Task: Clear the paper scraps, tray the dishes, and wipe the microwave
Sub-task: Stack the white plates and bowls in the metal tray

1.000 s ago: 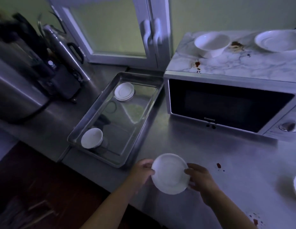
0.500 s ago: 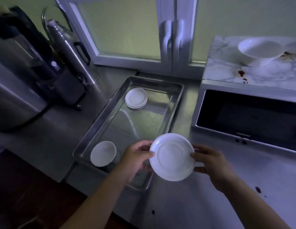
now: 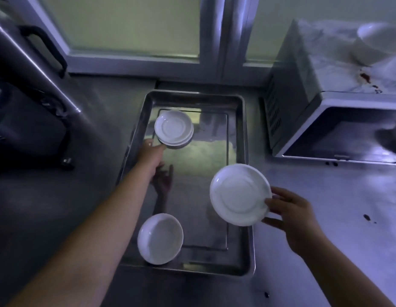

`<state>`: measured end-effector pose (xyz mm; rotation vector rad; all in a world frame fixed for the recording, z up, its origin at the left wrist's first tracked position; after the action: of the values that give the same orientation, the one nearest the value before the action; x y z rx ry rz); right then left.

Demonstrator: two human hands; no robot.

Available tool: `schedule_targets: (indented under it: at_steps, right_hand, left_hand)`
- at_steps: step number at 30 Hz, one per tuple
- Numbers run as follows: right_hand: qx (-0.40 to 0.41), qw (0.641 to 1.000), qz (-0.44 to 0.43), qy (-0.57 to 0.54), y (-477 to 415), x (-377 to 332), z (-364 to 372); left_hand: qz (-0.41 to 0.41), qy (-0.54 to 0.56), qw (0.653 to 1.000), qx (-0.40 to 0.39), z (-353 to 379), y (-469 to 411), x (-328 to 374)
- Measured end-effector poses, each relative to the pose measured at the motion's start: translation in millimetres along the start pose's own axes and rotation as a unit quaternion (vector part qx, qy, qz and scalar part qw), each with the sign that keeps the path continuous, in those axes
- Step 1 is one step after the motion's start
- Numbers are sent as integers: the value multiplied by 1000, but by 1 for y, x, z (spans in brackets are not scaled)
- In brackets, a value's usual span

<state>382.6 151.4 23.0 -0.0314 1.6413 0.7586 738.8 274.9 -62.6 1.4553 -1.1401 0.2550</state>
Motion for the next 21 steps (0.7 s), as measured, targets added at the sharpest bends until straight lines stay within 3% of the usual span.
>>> schedule_targets:
  at_steps: [5, 12, 17, 21]
  right_hand:
    - [40, 999, -1, 0, 10, 8, -3]
    - [78, 997, 1, 8, 20, 17, -13]
    - [60, 998, -6, -8, 26, 15, -23]
    - [30, 999, -12, -34, 30, 8, -30]
  left_hand:
    - [-17, -10, 999, 34, 15, -57, 19]
    - [16, -83, 990, 112, 27, -71, 29]
    - [35, 51, 997, 49, 29, -28, 23]
    - [57, 85, 995, -8, 18, 39, 11]
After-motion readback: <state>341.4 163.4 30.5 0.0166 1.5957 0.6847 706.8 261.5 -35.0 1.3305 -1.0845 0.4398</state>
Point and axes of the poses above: each hand's wrist, its own y-axis away from the middle knuckle, its own z-axis out of the palm, x = y × z, the point moved 2 cm from there along -y, towards the middle knuckle, and after that the axes turned 8 degrees about -z, right-handed, at the moved point
